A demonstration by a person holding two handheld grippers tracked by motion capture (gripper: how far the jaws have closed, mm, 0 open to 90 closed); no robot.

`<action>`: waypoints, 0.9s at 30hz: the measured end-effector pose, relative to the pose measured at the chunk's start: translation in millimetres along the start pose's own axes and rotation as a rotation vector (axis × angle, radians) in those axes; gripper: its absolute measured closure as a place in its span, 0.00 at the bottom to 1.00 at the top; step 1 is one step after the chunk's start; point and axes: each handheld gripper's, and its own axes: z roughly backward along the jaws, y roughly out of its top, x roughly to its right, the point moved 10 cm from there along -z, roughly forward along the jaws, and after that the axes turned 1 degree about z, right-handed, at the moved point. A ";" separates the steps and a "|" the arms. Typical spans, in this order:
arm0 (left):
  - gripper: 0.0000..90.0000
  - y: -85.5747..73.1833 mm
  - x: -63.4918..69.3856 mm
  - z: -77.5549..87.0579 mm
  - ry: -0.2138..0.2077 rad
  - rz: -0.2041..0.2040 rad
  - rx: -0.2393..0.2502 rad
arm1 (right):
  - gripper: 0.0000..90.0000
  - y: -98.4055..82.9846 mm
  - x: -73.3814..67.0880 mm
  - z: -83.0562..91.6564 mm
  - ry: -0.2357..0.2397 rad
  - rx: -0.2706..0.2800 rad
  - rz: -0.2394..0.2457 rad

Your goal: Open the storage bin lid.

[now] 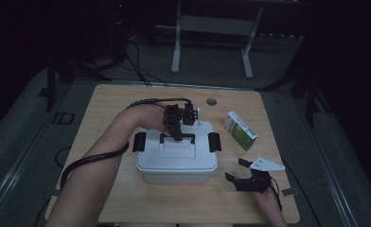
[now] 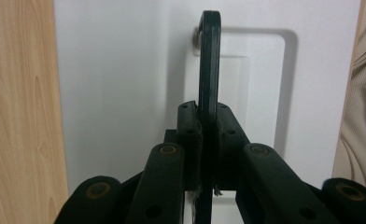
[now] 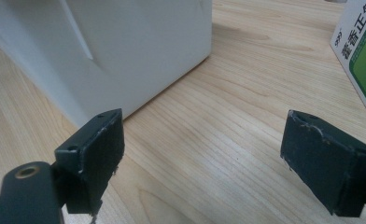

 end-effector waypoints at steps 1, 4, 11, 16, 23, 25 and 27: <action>0.93 -0.3 -0.1 0.1 0.002 -0.002 -0.007 | 0.15 0.0 0.1 -0.1 0.000 0.000 0.000; 0.93 0.0 0.6 0.8 0.000 -0.002 -0.021 | 0.15 0.0 0.0 -0.2 0.001 -0.001 -0.001; 0.93 1.9 -0.1 3.0 0.004 -0.007 -0.027 | 0.15 0.1 0.3 0.1 0.003 0.002 -0.006; 0.93 2.0 0.6 6.8 0.005 -0.003 -0.010 | 0.15 0.2 0.2 0.2 0.004 0.003 -0.005; 0.93 0.2 -0.2 16.6 0.024 -0.005 0.002 | 0.15 -0.3 0.0 -0.3 0.004 -0.002 -0.005; 0.93 -0.6 -0.6 20.9 0.031 -0.002 0.007 | 0.15 -0.3 0.1 -0.4 0.004 -0.002 -0.006; 0.93 -2.0 -1.1 25.9 0.041 -0.002 0.010 | 0.15 -0.2 0.1 -0.4 0.003 -0.001 -0.006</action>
